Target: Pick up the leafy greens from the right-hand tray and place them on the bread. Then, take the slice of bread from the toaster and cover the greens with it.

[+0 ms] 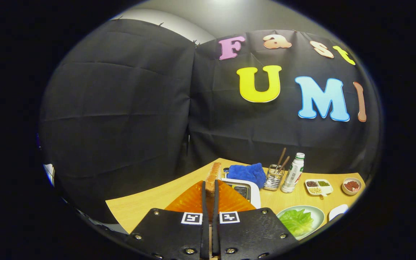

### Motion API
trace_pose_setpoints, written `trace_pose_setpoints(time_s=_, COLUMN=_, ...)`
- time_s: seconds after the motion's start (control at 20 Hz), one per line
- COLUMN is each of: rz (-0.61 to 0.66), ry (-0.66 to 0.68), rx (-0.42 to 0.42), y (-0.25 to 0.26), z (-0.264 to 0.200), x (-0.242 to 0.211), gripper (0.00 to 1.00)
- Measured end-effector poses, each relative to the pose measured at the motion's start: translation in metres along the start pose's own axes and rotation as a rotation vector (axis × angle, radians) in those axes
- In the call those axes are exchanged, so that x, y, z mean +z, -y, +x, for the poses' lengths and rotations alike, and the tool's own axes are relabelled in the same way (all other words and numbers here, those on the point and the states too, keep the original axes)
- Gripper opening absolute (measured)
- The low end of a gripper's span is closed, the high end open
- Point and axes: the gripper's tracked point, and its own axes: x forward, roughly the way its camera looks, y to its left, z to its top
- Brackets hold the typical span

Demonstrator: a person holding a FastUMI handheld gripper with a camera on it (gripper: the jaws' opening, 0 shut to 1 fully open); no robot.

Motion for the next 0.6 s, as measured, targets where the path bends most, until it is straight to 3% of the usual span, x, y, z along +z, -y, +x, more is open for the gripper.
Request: trace_pose_setpoints(time_s=0.6, rz=0.044, ry=0.092, rx=-0.007, y=0.019, z=-0.016, x=0.052, gripper=0.03)
